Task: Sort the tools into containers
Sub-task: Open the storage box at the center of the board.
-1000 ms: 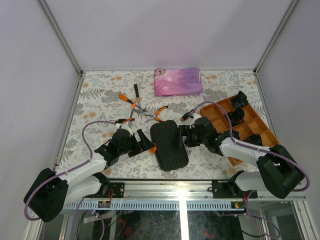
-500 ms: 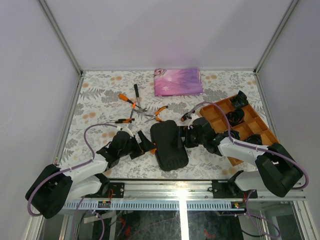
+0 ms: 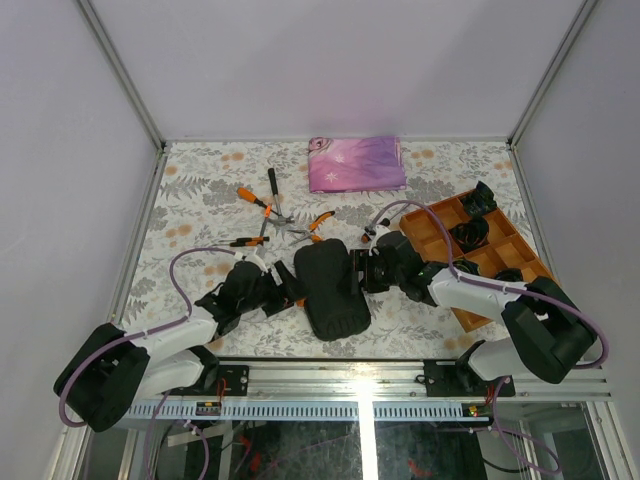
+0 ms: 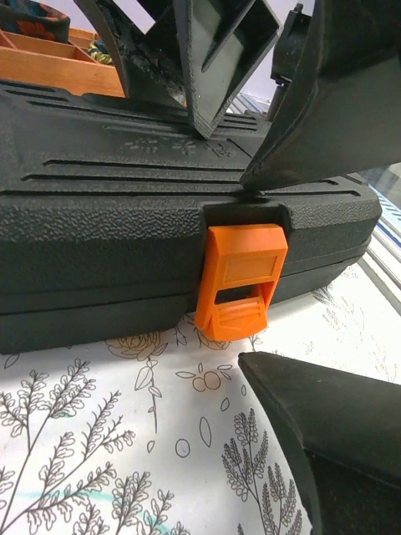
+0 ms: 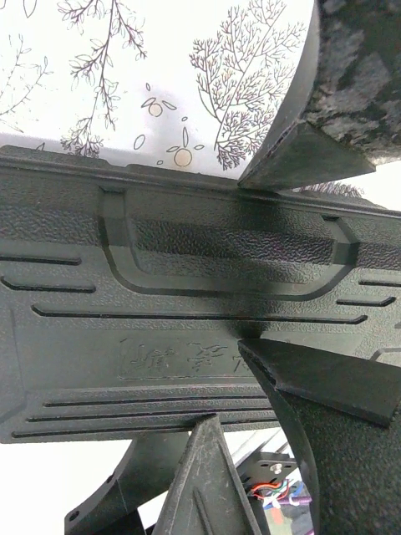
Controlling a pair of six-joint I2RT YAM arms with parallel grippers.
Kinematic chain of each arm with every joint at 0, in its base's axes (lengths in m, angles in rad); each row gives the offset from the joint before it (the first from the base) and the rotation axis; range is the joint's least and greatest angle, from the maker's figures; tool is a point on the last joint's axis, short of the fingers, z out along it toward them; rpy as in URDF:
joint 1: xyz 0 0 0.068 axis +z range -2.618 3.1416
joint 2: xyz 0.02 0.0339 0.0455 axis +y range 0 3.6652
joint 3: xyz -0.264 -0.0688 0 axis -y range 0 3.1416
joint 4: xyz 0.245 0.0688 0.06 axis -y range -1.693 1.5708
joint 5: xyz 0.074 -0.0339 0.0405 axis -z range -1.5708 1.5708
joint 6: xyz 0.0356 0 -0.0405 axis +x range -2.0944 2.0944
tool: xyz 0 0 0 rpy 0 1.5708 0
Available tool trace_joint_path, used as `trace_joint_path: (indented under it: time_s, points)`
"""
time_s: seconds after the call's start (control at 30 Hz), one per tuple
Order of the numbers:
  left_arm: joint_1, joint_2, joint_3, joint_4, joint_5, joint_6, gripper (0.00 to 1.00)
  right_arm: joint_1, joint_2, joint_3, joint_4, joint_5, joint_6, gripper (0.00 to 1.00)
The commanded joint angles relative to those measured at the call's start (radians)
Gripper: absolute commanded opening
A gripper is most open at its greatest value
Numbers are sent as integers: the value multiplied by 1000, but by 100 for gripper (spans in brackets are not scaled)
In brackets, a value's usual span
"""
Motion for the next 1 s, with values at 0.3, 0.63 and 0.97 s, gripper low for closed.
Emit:
trace_joint_path:
  time_s: [0.3,0.63,0.97]
  points:
    - [-3,-32,-7,-64,-61,-15,64,25,7,23,-83,127,-21,65]
    - [-3,-78,-15,-109,-77,-40,66,24,-2,15,-83,141,-10,64]
    - [-4,-142,-96,-7,-47,-105,89,25,-1,5,-68,130,-1,67]
